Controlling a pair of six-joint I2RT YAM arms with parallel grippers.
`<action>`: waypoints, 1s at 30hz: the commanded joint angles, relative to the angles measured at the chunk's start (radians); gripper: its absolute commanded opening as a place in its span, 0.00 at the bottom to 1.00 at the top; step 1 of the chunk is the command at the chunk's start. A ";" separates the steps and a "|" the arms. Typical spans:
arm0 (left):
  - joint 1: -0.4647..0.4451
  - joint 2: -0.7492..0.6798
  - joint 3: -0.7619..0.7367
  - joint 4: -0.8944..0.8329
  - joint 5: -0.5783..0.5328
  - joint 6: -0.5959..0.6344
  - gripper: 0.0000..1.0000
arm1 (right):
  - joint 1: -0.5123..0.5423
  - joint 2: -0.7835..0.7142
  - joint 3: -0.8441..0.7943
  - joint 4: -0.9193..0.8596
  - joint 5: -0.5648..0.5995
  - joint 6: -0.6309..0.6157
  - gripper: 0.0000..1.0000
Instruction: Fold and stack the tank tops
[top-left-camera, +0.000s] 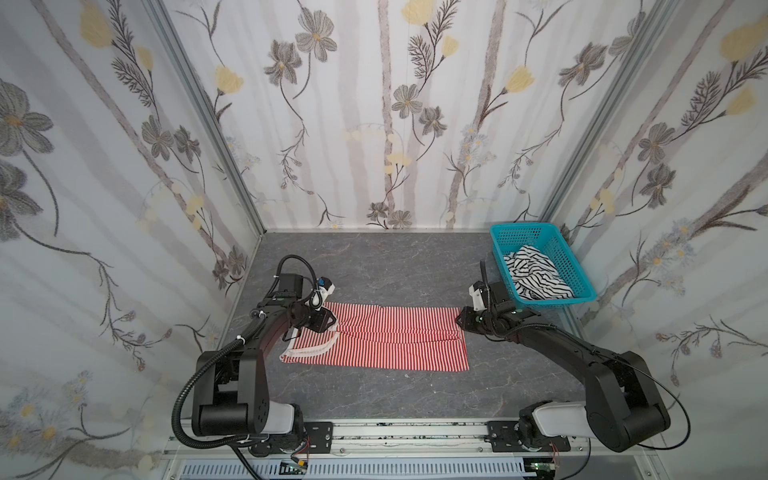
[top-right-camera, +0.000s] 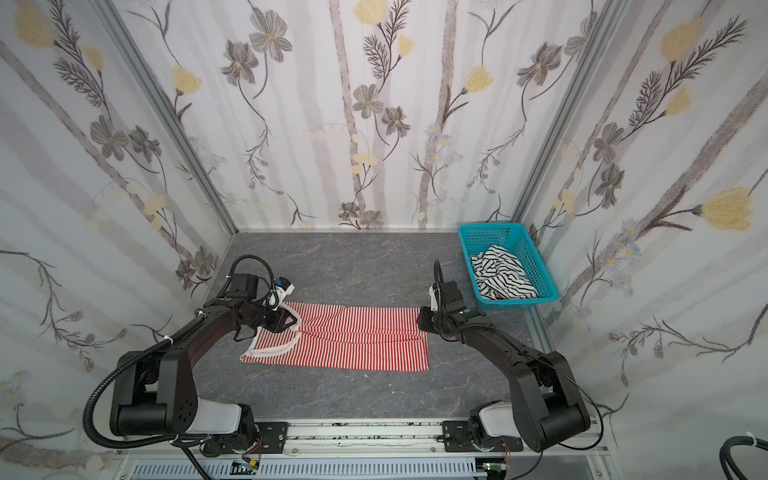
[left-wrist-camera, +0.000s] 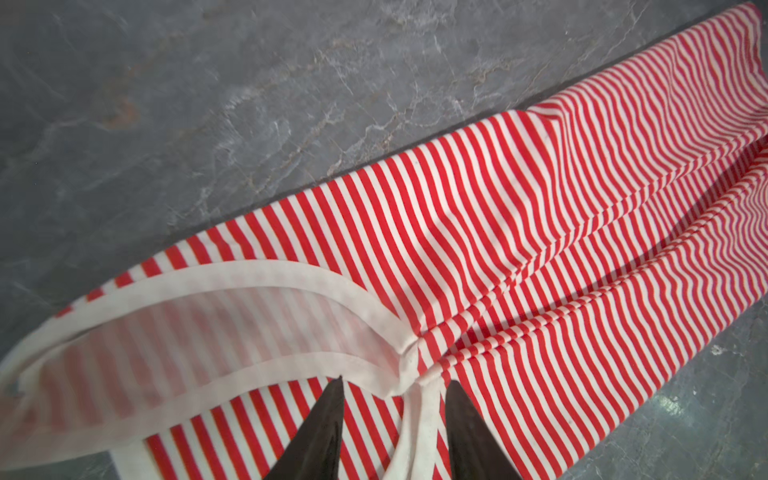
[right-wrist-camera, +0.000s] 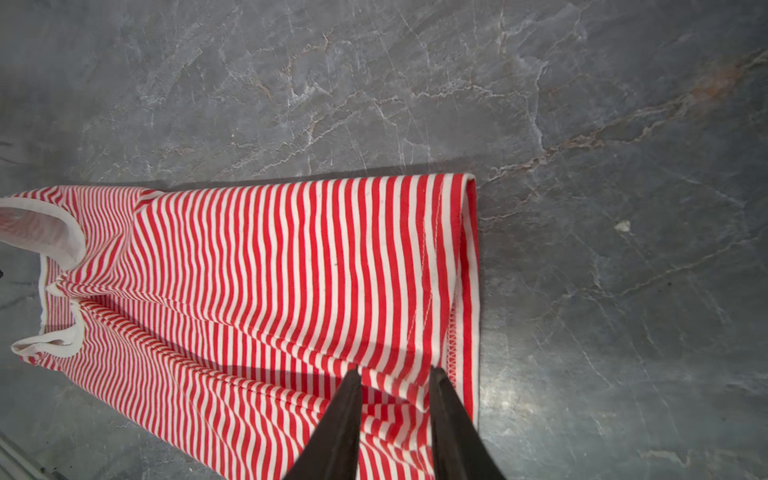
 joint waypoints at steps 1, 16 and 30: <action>0.002 -0.009 0.029 0.023 -0.015 -0.007 0.44 | 0.015 0.038 0.053 0.038 -0.014 0.031 0.30; 0.066 0.228 0.161 0.170 -0.300 -0.022 0.43 | 0.117 0.352 0.160 0.125 -0.014 0.119 0.25; 0.174 0.189 -0.032 0.288 -0.398 0.066 0.42 | 0.143 0.345 0.092 0.125 0.001 0.118 0.24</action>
